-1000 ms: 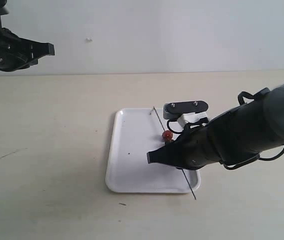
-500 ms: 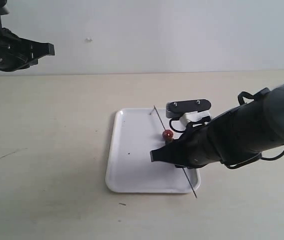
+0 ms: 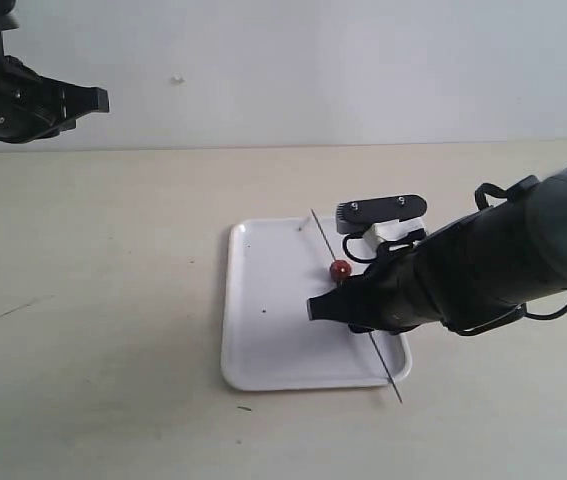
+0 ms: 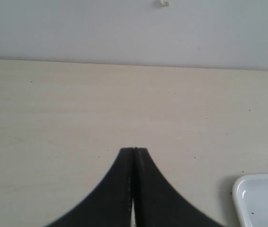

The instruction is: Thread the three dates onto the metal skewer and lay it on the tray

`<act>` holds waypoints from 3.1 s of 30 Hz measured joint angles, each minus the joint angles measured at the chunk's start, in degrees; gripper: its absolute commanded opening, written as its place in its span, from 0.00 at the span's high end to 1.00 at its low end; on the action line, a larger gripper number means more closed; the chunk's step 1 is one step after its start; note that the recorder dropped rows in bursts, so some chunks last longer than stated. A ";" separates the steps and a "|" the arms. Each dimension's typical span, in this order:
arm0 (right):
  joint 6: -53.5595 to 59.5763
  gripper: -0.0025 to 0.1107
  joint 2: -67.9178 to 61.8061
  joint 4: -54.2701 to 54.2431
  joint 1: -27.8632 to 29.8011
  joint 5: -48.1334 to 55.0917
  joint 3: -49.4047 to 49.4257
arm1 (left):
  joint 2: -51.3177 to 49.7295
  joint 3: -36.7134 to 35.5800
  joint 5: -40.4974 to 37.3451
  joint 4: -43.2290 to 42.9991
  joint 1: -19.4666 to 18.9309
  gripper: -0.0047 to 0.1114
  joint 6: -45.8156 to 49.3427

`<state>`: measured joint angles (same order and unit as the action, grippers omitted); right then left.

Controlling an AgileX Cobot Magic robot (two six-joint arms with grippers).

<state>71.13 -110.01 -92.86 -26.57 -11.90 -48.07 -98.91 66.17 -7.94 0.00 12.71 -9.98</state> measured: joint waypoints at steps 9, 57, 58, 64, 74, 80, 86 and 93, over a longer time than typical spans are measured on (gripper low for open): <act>3.70 0.57 0.00 -3.32 0.00 -0.21 0.00 | 0.00 0.00 0.00 0.00 0.00 0.96 0.10; 10.79 0.98 83.53 3.69 0.00 -0.22 35.83 | 75.23 -53.19 12.93 1.32 6.56 0.96 -1.30; 10.79 0.98 86.05 3.87 0.00 0.05 36.46 | 76.53 -54.07 12.53 1.32 6.56 0.96 -1.30; 10.79 0.98 99.60 5.31 0.00 1.84 38.16 | 86.08 -58.62 12.07 1.32 6.56 0.96 -1.30; 11.06 0.98 105.33 8.51 0.00 6.49 41.91 | 97.58 -61.72 9.82 1.32 6.56 0.96 -1.30; 11.78 0.98 105.33 8.75 0.00 6.82 43.29 | 98.53 -62.57 5.22 1.22 6.56 0.96 -0.87; 11.45 0.98 105.43 8.65 0.00 5.58 43.33 | 98.53 -62.57 -3.30 1.22 6.56 0.96 -1.87; 11.32 0.98 105.43 8.65 0.00 5.49 43.33 | 98.53 -62.65 -8.00 1.22 6.56 0.96 -2.01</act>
<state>82.45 -4.58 -84.21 -26.57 -6.42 -4.75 -0.38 3.52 -15.94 1.22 19.27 -11.99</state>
